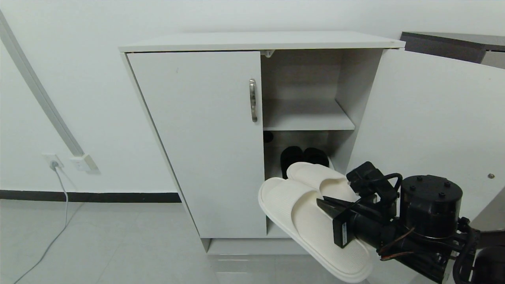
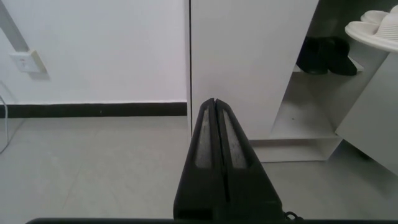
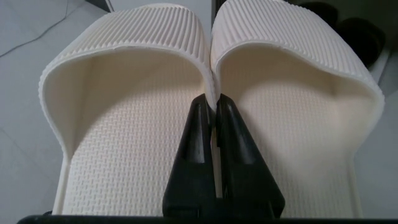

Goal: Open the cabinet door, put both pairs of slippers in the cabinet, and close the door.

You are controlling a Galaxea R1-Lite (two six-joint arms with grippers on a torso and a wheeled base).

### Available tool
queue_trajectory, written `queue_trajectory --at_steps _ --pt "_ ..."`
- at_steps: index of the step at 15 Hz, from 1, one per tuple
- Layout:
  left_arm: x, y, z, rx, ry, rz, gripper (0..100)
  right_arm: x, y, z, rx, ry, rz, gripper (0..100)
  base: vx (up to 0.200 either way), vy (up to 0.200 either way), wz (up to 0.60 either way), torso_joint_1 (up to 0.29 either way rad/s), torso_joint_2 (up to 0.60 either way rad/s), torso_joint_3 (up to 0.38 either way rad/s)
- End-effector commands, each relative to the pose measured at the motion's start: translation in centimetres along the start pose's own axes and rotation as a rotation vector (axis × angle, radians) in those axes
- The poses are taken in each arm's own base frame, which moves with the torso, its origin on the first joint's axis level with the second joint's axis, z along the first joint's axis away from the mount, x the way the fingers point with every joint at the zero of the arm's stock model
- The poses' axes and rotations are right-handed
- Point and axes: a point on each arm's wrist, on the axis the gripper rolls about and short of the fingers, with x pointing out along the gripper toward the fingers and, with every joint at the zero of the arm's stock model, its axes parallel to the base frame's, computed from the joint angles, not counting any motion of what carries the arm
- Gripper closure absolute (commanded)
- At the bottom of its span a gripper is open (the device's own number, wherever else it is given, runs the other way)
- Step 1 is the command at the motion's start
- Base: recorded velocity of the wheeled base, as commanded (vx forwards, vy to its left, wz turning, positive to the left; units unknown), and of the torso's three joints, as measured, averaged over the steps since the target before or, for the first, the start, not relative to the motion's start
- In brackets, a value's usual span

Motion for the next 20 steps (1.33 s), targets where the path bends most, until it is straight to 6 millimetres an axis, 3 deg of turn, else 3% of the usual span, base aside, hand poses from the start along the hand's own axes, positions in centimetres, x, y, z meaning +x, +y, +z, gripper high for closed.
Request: queue_trajectory --at_steps 1,7,9,11,15,20 --pt "0.0 0.0 0.0 -0.002 0.002 0.000 100 0.2 0.1 -0.1 -0.001 0.006 0.003 100 0.000 -0.200 0.00 -0.007 0.00 0.012" --pt "0.0 0.0 0.0 -0.002 0.002 0.000 100 0.9 0.0 0.9 0.004 -0.032 -0.078 100 0.000 0.000 0.00 0.000 0.00 0.000" --pt "0.0 0.0 0.0 -0.002 0.002 0.000 100 2.1 1.1 1.3 0.011 -0.012 -0.223 100 0.000 0.000 0.00 0.000 0.00 0.000" --pt "0.0 0.0 0.0 -0.002 0.002 0.000 100 2.3 2.4 2.0 0.034 -0.005 -0.257 100 0.000 0.000 0.00 0.000 0.00 0.000" --pt "0.0 0.0 0.0 0.001 0.002 -0.003 100 2.5 4.7 4.5 0.069 -0.035 -0.352 100 0.000 0.000 0.00 0.000 0.00 0.000" --pt "0.0 0.0 0.0 0.001 0.003 -0.003 100 2.2 4.8 6.9 0.142 0.009 -0.421 100 0.000 0.000 0.00 0.000 0.00 0.000"
